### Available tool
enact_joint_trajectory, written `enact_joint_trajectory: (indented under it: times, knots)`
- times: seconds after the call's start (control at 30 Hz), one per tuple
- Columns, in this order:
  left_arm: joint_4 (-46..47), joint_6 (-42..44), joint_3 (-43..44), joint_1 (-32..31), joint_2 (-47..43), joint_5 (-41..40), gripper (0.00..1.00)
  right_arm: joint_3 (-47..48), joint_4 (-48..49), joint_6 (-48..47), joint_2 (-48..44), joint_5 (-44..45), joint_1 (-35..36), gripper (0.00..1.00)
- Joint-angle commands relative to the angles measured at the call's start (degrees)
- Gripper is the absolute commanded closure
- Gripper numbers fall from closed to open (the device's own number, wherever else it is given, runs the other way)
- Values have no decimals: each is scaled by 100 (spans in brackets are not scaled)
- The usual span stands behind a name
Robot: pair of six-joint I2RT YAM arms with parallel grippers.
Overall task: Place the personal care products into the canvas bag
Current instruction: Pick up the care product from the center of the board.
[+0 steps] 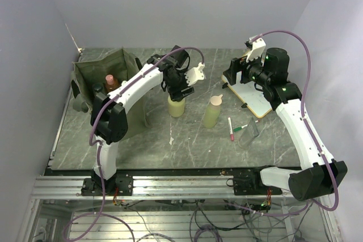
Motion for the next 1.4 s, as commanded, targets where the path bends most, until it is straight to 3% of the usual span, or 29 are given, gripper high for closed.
enact_joint_trajectory:
  times: [0.0,0.63,1.1,1.37]
  knots:
    - [9,44,6,29,15,-110,28,-40,170,9,-25,-14,-43,18]
    - [-38,61,-28,28,18,-347,44,-85,173,27,-48,-35,-50,18]
    - [-202,346,-57,28,-292,30,93,12,184,44,54,-15,-51,18]
    - [-119,371,-259,28,-716,234,93,326,172,122,407,-232,-38,19]
